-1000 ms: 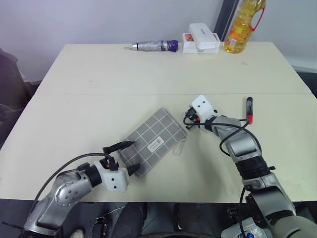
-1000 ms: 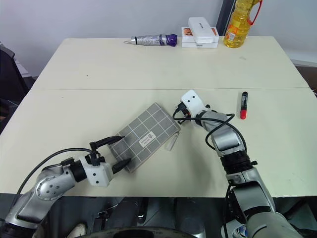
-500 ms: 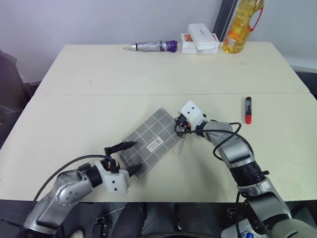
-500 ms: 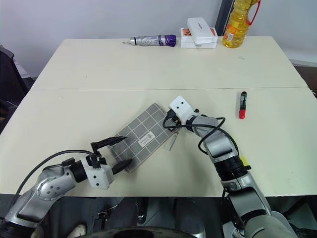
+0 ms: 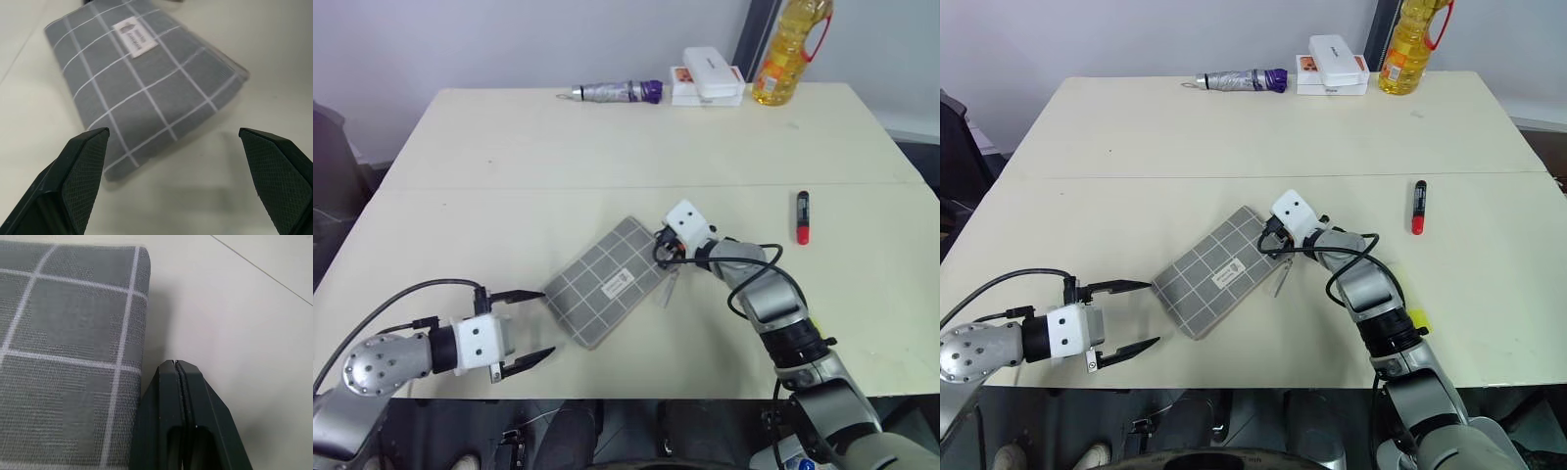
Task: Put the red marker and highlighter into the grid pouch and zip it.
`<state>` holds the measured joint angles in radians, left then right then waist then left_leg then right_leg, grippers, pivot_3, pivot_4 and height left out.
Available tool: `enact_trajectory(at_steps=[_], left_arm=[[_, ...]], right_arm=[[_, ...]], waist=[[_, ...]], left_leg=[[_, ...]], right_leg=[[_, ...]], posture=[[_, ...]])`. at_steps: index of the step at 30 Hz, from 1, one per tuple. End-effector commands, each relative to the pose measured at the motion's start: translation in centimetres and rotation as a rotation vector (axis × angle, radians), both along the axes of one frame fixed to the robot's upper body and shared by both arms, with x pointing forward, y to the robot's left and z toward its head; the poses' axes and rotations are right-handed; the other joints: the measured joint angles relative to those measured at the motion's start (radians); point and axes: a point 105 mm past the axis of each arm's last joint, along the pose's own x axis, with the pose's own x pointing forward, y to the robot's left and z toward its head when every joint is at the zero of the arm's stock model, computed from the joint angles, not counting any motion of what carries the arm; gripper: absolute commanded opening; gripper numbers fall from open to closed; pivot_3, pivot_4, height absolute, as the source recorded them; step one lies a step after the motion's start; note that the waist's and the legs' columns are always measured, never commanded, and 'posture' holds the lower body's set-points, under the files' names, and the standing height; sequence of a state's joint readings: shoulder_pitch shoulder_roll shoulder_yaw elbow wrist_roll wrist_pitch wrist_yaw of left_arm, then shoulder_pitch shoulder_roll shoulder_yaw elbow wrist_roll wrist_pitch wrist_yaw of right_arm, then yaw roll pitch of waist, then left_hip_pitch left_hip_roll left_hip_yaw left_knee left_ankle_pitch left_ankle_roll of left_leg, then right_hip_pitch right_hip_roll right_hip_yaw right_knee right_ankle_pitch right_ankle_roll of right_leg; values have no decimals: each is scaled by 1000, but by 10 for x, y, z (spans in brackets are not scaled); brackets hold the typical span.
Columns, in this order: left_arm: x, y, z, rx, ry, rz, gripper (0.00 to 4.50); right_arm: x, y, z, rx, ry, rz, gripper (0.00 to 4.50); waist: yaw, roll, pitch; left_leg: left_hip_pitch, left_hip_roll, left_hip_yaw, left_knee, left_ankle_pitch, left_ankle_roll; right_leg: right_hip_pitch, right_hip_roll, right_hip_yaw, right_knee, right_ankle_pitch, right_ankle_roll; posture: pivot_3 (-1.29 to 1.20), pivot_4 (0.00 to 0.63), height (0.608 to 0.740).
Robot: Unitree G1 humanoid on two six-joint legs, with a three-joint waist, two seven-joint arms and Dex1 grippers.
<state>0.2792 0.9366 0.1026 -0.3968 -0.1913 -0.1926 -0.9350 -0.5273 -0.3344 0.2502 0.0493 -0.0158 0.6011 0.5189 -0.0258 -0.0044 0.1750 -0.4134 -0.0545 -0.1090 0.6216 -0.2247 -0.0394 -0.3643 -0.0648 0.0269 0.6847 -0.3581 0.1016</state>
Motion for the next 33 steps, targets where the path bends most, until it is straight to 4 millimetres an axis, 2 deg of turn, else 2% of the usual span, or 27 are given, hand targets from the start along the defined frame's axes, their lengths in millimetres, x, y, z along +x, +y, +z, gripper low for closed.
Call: enact_trajectory(at_steps=[1,7,13,19,31,33], left_arm=[[5,-6,3,54,-73,-60,4500],[2,-20,-18,106,-79,-142,4500],[5,-30,-29,122,-108,-157,4500],[20,-33,-30,165,-214,-148,4500],[26,-34,-24,159,-289,-169,4500],[28,-33,-22,161,-308,-169,3951]], right_arm=[[1,7,0,15,-3,7,35],[0,6,0,16,-6,3,35],[1,8,2,16,-11,3,35],[-1,12,0,16,-6,19,35],[-1,16,2,16,-6,39,35],[-2,17,2,15,-6,44,0]], waist=[[0,0,0],[-12,0,0],[-15,0,0],[-13,0,0],[-15,0,0],[-16,0,0]], left_leg=[[0,0,0,0,0,0],[0,0,0,-1,0,0],[1,0,0,-2,0,0],[4,0,0,-2,0,0],[5,0,0,-2,0,0],[5,0,0,-2,0,0]], right_leg=[[0,0,0,0,0,0],[0,0,0,0,0,0],[0,0,0,0,0,0],[4,0,0,0,0,0],[4,0,0,0,0,0],[4,0,0,0,0,0]], posture=[[0,150,740],[0,150,740],[0,150,740],[0,150,740],[0,150,740],[0,150,740]])
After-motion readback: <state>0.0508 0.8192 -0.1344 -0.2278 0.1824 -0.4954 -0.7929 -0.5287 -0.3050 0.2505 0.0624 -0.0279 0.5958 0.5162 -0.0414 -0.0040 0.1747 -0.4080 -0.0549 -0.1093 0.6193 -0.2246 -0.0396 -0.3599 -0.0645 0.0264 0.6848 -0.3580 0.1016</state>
